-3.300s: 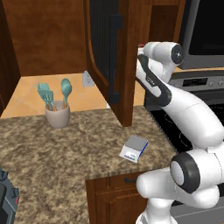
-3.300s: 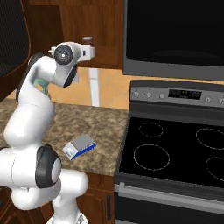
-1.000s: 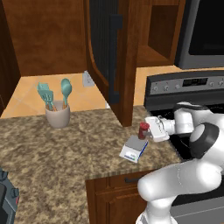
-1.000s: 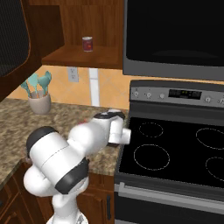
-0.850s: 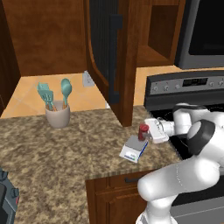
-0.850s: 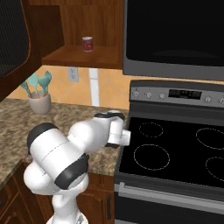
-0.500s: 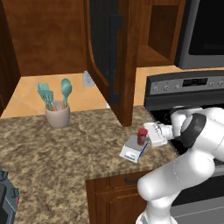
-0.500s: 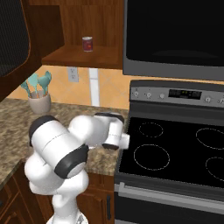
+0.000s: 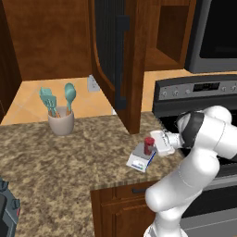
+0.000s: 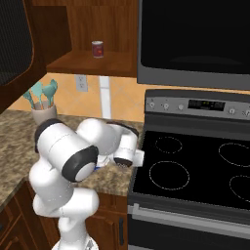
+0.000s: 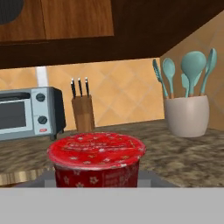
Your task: Pick the yogurt and place it on the digital scale for weighing, and close the cabinet.
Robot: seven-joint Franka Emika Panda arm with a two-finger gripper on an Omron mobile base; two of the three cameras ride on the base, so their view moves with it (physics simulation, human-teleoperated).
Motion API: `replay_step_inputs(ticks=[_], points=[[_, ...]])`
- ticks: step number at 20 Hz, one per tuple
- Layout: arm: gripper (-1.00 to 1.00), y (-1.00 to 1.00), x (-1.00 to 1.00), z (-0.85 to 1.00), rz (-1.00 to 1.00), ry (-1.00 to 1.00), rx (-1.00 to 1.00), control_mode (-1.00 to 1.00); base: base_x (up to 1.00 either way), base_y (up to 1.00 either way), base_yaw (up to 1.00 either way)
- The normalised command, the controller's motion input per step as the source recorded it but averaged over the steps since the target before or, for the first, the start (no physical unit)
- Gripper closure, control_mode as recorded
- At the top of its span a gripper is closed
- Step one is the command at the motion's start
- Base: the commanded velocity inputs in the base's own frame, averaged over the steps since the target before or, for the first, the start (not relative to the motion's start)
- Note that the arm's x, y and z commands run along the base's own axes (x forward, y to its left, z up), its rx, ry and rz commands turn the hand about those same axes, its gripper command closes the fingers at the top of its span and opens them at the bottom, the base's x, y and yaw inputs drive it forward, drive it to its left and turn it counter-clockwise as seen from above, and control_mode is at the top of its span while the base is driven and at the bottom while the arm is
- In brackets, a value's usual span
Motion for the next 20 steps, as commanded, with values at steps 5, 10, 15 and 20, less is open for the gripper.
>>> replay_step_inputs(ticks=[5,10,15,20], points=[[1.0,0.12,0.1,-0.04,0.0,0.0,0.0,-1.0,0.0,0.0,0.0],[1.0,0.16,0.06,-0.01,0.0,0.0,0.0,-1.0,0.0,0.0,0.0],[-1.0,0.06,0.01,-0.07,0.0,0.0,0.0,-1.0,0.0,0.0,0.0],[-1.0,0.0,-0.01,0.0,0.0,0.0,0.0,-1.0,0.0,0.0,0.0]])
